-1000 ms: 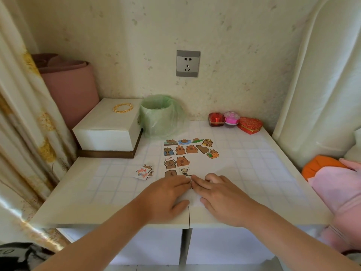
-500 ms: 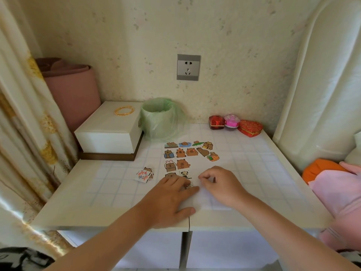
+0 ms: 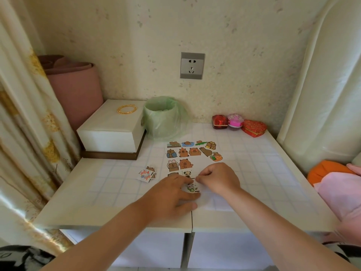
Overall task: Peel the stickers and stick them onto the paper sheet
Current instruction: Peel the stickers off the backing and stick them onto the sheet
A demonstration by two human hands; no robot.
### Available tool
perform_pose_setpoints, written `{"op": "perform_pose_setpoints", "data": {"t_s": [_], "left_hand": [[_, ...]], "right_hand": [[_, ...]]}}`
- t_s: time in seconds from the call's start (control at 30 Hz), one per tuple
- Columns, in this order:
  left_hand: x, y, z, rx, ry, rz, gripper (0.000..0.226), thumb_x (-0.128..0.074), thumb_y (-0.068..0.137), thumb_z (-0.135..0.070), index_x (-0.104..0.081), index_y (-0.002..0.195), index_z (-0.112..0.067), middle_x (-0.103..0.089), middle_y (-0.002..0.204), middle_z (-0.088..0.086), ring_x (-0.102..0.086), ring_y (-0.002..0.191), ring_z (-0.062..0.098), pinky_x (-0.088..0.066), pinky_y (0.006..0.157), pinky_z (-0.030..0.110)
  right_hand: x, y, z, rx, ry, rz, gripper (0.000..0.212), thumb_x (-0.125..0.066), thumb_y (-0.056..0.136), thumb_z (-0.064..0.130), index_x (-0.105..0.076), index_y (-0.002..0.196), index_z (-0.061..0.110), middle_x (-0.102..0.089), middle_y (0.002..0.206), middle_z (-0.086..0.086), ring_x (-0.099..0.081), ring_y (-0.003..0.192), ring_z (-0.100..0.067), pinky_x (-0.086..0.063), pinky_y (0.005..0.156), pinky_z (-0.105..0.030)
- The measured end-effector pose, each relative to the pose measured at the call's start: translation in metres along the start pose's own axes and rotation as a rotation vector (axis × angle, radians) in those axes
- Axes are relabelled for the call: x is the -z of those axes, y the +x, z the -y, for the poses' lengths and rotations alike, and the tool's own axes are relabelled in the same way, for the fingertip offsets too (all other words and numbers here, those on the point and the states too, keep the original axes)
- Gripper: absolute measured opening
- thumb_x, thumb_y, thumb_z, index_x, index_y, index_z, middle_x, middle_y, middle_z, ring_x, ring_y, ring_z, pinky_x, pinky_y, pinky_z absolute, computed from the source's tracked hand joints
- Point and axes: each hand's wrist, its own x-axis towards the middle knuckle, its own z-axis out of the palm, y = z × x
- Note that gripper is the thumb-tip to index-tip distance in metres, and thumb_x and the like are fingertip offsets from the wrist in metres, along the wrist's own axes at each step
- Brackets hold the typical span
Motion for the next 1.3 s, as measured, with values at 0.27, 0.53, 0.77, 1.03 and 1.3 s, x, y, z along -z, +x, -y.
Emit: {"op": "perform_pose_setpoints", "data": {"t_s": [0.27,0.53,0.77,1.03,1.3], "left_hand": [[0.007,-0.004,0.005,0.217,-0.252,-0.085,0.043,-0.048,0.102,-0.033,-0.049,0.145,-0.028,-0.043,0.151,-0.014,-0.030,0.135,-0.011,-0.011,0.109,0.002],[-0.001,-0.009,0.002,0.077,0.208,0.235,0.080,0.001,0.089,-0.065,0.004,0.158,-0.026,0.010,0.164,-0.010,0.015,0.150,0.008,0.016,0.115,0.022],[-0.002,-0.006,0.004,0.047,0.216,0.267,0.080,0.000,0.089,-0.064,0.003,0.157,-0.022,0.009,0.165,-0.006,0.017,0.151,0.013,0.020,0.116,0.026],[0.008,-0.015,0.012,-0.046,0.171,0.139,0.056,-0.029,0.100,-0.051,-0.045,0.147,-0.025,-0.037,0.157,0.000,-0.026,0.149,0.020,-0.026,0.120,0.043],[0.015,-0.019,0.008,0.070,-0.004,0.130,0.044,-0.037,0.102,-0.047,-0.049,0.143,-0.037,-0.029,0.159,-0.011,-0.014,0.150,0.006,-0.005,0.120,0.027]], "right_hand": [[-0.004,-0.010,-0.001,0.077,-0.028,-0.058,0.007,-0.068,0.088,0.041,-0.072,0.085,0.037,-0.063,0.079,0.020,-0.061,0.083,-0.008,-0.043,0.065,-0.024],[-0.015,-0.037,-0.024,0.773,-0.479,-0.189,0.029,-0.051,0.093,0.027,-0.074,0.111,0.020,-0.068,0.117,0.004,-0.062,0.101,-0.022,-0.053,0.079,-0.036],[0.004,-0.058,-0.038,0.704,-0.576,0.198,0.065,-0.025,0.104,0.051,-0.007,0.161,0.023,0.004,0.166,0.011,0.005,0.153,-0.007,0.004,0.120,-0.029],[0.004,-0.057,-0.040,0.659,-0.596,0.229,0.062,-0.020,0.105,0.051,0.001,0.160,0.031,0.012,0.164,0.018,0.015,0.150,0.000,0.006,0.124,-0.032],[0.011,-0.052,-0.050,0.689,-0.490,0.219,0.061,-0.015,0.099,0.053,-0.021,0.157,0.038,-0.004,0.163,0.023,0.004,0.150,0.004,0.001,0.123,-0.030]]}}
